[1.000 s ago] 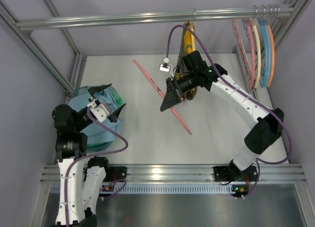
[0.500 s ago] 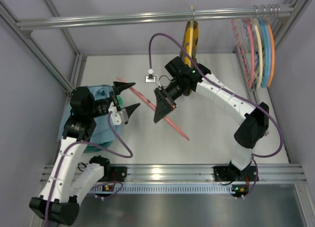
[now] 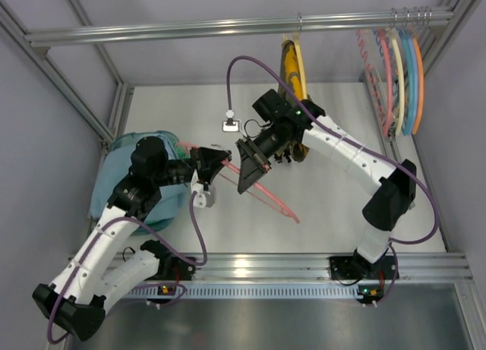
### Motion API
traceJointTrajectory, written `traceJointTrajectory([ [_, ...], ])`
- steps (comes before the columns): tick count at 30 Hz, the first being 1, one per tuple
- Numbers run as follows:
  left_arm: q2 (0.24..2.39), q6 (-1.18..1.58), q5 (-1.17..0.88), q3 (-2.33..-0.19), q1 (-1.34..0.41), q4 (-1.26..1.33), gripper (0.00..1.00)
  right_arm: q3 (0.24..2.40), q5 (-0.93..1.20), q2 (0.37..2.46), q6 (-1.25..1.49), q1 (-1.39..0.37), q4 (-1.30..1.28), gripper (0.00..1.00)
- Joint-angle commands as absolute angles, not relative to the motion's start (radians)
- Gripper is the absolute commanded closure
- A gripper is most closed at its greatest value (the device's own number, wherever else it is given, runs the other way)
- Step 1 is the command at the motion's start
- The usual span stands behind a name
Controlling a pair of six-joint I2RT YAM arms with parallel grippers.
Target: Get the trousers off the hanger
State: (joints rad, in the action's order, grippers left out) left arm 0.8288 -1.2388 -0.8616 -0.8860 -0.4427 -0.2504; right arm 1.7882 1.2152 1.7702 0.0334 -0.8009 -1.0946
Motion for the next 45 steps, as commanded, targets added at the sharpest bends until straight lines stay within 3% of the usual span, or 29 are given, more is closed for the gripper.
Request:
traceJointTrajectory([
  [1, 0.815, -1.217, -0.819, -0.887, -0.449, -0.209, 0.91, 1.838, 1.131, 1.701, 0.028, -0.824, -1.028, 1.0],
  [3, 0.798, -1.19, -0.798, -0.879, -0.449, -0.209, 0.98, 1.85, 1.041, 1.686, 0.025, -0.821, -1.022, 0.94],
  [5, 0.784, -1.166, -0.784, -0.871, -0.449, -0.207, 1.0, 1.862, 0.968, 1.68, 0.029, -0.808, -1.016, 0.77],
  [7, 0.779, -1.132, -0.756, -0.868, -0.449, -0.209, 1.0, 1.891, 0.915, 1.666, 0.022, -0.798, -1.015, 0.49],
  [10, 0.787, -1.046, -0.714, -0.884, -0.448, -0.207, 1.0, 1.922, 0.775, 1.622, -0.04, -0.793, -1.022, 0.17],
  [11, 0.793, -1.023, -0.701, -0.888, -0.448, -0.206, 1.0, 1.922, 0.747, 1.606, -0.061, -0.792, -1.02, 0.1],
  [14, 0.814, -0.849, -0.62, -0.887, -0.448, -0.113, 1.0, 1.901, 0.664, 1.534, -0.077, -0.793, -1.022, 0.01],
  [18, 0.844, -0.712, -0.519, -0.864, -0.446, 0.038, 1.0, 1.797, 0.586, 1.413, -0.075, -0.792, -1.028, 0.0],
  [24, 0.879, -0.638, -0.543, -0.865, -0.449, 0.129, 1.0, 1.712, 0.502, 1.312, -0.031, -0.776, -1.011, 0.01],
  [33, 0.884, -0.693, -0.518, -0.838, -0.502, 0.219, 1.0, 1.703, 0.641, 1.313, 0.104, -0.621, -0.991, 0.42],
  [36, 0.884, -0.722, -0.511, -0.838, -0.524, 0.219, 1.0, 1.703, 0.678, 1.316, 0.126, -0.594, -0.985, 0.66],
  [37, 0.882, -0.727, -0.506, -0.838, -0.531, 0.218, 1.0, 1.704, 0.687, 1.318, 0.126, -0.591, -0.983, 0.79],
  [40, 0.879, -0.736, -0.508, -0.835, -0.543, 0.218, 1.0, 1.707, 0.704, 1.316, 0.121, -0.588, -0.98, 1.0],
  [45, 0.858, -0.738, -0.529, -0.825, -0.548, 0.218, 0.99, 1.716, 0.713, 1.304, 0.094, -0.577, -0.976, 1.0],
])
